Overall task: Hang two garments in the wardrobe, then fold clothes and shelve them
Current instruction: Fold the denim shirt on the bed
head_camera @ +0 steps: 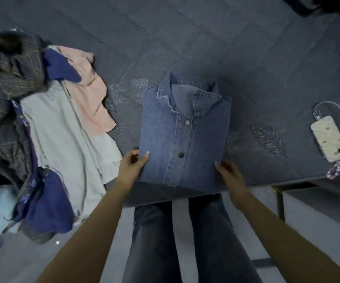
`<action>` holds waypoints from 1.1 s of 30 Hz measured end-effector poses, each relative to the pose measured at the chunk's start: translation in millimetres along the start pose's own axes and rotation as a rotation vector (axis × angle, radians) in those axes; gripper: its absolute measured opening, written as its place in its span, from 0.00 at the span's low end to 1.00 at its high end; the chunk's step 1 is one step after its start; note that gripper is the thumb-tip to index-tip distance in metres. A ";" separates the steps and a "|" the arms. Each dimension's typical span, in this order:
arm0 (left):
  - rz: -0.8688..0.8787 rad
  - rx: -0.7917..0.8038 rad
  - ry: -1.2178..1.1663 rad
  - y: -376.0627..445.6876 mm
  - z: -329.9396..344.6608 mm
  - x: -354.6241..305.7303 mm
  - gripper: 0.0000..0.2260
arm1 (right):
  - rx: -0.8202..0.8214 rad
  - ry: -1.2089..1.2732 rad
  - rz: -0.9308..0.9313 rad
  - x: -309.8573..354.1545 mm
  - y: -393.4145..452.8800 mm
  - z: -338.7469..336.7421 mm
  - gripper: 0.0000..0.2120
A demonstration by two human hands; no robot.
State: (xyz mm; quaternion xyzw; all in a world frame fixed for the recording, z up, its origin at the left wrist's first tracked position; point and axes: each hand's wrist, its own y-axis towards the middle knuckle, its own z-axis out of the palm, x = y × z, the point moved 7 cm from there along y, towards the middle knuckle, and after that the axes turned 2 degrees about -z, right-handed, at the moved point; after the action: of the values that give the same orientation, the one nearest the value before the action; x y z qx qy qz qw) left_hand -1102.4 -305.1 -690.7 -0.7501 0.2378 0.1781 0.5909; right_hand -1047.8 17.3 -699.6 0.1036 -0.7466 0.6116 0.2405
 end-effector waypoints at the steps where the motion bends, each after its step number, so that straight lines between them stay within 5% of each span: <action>1: 0.040 0.026 0.050 -5.4 1.2 1.4 0.09 | -0.017 -0.027 -0.006 -6.0 -5.4 0.8 0.16; 13: -0.136 -0.076 -0.002 -5.9 -14.4 59.9 0.10 | -0.099 -0.062 -0.107 -23.6 -8.8 6.4 0.12; 21: 0.110 -0.210 0.035 4.0 -31.2 -52.4 0.05 | -0.257 -0.147 -0.370 88.1 0.1 3.0 0.11; 27: -0.300 0.160 -0.080 34.9 48.3 -129.0 0.26 | -0.036 -0.347 -0.105 181.9 51.3 66.0 0.37; 33: -0.343 0.193 -0.237 48.3 74.1 -140.2 0.06 | 0.092 -0.494 0.053 191.5 66.8 80.4 0.25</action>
State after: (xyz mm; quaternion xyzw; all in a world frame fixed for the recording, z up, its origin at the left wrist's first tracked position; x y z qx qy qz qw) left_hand -1244.2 -221.7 -670.2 -0.6934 0.0517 0.1386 0.7052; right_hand -1261.8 -18.0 -675.3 0.2411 -0.7567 0.6070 0.0298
